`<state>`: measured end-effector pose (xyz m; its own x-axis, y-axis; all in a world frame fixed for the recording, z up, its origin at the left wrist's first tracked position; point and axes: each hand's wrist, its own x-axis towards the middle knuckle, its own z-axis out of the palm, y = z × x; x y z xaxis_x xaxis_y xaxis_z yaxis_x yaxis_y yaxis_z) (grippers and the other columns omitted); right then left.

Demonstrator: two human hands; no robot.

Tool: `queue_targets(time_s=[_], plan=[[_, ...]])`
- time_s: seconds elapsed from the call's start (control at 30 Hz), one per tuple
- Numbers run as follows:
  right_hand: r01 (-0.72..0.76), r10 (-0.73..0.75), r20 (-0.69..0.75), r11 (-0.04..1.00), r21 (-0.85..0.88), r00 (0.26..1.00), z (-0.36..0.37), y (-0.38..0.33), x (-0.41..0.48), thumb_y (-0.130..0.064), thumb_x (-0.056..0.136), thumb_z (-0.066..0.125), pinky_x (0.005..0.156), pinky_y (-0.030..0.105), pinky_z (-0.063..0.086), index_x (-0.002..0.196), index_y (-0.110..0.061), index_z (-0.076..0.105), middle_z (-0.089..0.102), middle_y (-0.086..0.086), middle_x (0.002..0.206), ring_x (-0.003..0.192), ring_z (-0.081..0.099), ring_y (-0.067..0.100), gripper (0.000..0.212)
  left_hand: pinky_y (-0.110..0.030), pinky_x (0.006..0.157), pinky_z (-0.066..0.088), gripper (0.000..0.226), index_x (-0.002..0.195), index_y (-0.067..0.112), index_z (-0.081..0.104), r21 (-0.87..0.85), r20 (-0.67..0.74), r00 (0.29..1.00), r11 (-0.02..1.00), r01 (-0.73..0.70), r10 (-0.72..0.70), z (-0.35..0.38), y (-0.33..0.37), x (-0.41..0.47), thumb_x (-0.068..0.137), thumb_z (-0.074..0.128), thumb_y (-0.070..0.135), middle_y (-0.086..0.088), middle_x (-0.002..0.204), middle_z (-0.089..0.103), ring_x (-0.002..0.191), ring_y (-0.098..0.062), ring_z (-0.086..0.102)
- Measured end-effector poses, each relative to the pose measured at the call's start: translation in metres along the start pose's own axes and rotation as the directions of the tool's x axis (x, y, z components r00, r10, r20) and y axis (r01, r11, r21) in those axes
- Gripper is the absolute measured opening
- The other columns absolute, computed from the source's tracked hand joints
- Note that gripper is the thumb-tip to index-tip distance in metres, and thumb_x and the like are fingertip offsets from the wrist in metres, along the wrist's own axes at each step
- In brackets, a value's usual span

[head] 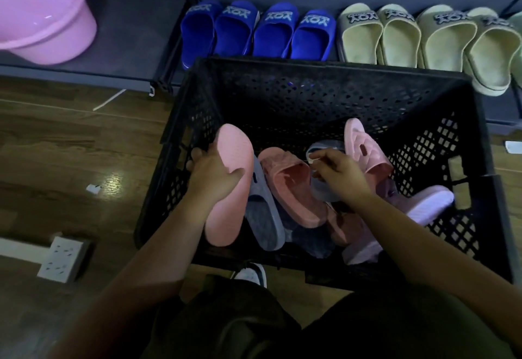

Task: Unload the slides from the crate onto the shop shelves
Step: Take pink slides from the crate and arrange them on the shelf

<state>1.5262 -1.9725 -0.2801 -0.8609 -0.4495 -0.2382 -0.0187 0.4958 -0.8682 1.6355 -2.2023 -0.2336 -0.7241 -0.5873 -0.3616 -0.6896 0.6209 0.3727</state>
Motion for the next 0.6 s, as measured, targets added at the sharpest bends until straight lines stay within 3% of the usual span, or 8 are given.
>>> queue_targets(time_s=[0.17, 0.23, 0.3, 0.33, 0.4, 0.47, 0.53, 0.6], plan=[[-0.025, 0.019, 0.055, 0.992, 0.121, 0.998, 0.013, -0.015, 0.001, -0.012, 0.095, 0.056, 0.077, 0.025, 0.053, 0.101, -0.021, 0.065, 0.069, 0.001, 0.089, 0.081, 0.067, 0.019, 0.014, -0.03, 0.107, 0.034, 0.039, 0.132, 0.031, 0.051, -0.251, -0.086, 0.993, 0.962, -0.106, 0.087, -0.007, 0.001, -0.001, 0.094, 0.05, 0.042, -0.012, 0.137, 0.04, 0.122, -0.027, 0.046], [-0.059, 0.039, 0.098, 0.975, 0.213, 0.994, 0.019, -0.02, 0.002, -0.015, 0.095, 0.057, 0.078, 0.031, 0.055, 0.104, -0.02, 0.066, 0.07, 0.002, 0.091, 0.081, 0.068, 0.019, 0.014, -0.03, 0.097, 0.044, 0.029, 0.121, 0.031, 0.058, -0.273, -0.153, 0.979, 0.946, -0.175, 0.137, -0.007, 0.002, -0.001, 0.096, 0.046, 0.039, -0.004, 0.123, 0.056, 0.111, -0.02, 0.056], [-0.134, 0.088, 0.157, 0.94, 0.313, 0.984, 0.026, -0.023, 0.004, -0.02, 0.095, 0.058, 0.08, 0.037, 0.056, 0.112, -0.019, 0.064, 0.071, 0.006, 0.096, 0.083, 0.069, 0.02, 0.018, -0.027, 0.086, 0.045, 0.026, 0.121, 0.027, 0.057, -0.344, -0.148, 0.98, 0.923, -0.175, 0.131, -0.007, 0.009, -0.004, 0.098, 0.046, 0.033, 0.004, 0.11, 0.06, 0.1, -0.014, 0.057], [-0.179, 0.116, 0.188, 0.915, 0.361, 0.975, 0.028, -0.027, 0.003, -0.022, 0.095, 0.058, 0.08, 0.039, 0.056, 0.118, -0.017, 0.061, 0.07, 0.008, 0.099, 0.082, 0.069, 0.02, 0.024, -0.029, 0.084, 0.048, 0.026, 0.121, 0.026, 0.055, -0.45, -0.098, 0.991, 0.884, -0.126, 0.091, -0.007, 0.014, -0.005, 0.098, 0.046, 0.033, 0.003, 0.108, 0.06, 0.098, -0.015, 0.058], [-0.256, 0.166, 0.23, 0.857, 0.448, 0.959, 0.034, -0.031, 0.004, -0.027, 0.093, 0.061, 0.08, 0.041, 0.057, 0.127, -0.014, 0.051, 0.068, 0.008, 0.101, 0.083, 0.068, 0.02, 0.037, -0.04, 0.08, 0.057, 0.023, 0.116, 0.024, 0.055, -0.709, 0.096, 0.994, 0.704, 0.037, 0.045, -0.009, 0.029, -0.01, 0.099, 0.044, 0.036, -0.006, 0.109, 0.063, 0.094, -0.019, 0.065], [-0.284, 0.193, 0.231, 0.833, 0.474, 0.954, 0.036, -0.031, 0.004, -0.026, 0.087, 0.068, 0.079, 0.04, 0.056, 0.132, -0.022, 0.039, 0.064, 0.006, 0.107, 0.091, 0.066, 0.02, 0.054, -0.038, 0.068, 0.061, 0.03, 0.116, 0.017, 0.056, -0.803, 0.287, 0.953, 0.565, 0.187, 0.093, -0.011, 0.045, -0.014, 0.101, 0.039, 0.037, -0.013, 0.109, 0.063, 0.087, -0.021, 0.067], [-0.225, 0.157, 0.194, 0.886, 0.405, 0.968, 0.036, -0.029, 0.002, -0.018, 0.078, 0.078, 0.08, 0.032, 0.054, 0.138, -0.023, 0.033, 0.06, 0.004, 0.114, 0.1, 0.062, 0.019, 0.075, -0.031, 0.06, 0.06, 0.038, 0.121, 0.01, 0.056, -0.792, 0.371, 0.917, 0.566, 0.229, 0.148, -0.011, 0.055, -0.016, 0.102, 0.036, 0.037, -0.013, 0.107, 0.063, 0.085, -0.021, 0.067], [-0.162, 0.115, 0.154, 0.926, 0.34, 0.981, 0.034, -0.028, 0.001, -0.011, 0.072, 0.082, 0.077, 0.028, 0.053, 0.135, -0.021, 0.038, 0.059, -0.001, 0.107, 0.098, 0.061, 0.018, 0.076, -0.029, 0.058, 0.059, 0.039, 0.121, 0.011, 0.057, -0.774, 0.383, 0.899, 0.604, 0.187, 0.212, -0.008, 0.058, -0.017, 0.102, 0.036, 0.037, -0.009, 0.104, 0.064, 0.086, -0.02, 0.067]])
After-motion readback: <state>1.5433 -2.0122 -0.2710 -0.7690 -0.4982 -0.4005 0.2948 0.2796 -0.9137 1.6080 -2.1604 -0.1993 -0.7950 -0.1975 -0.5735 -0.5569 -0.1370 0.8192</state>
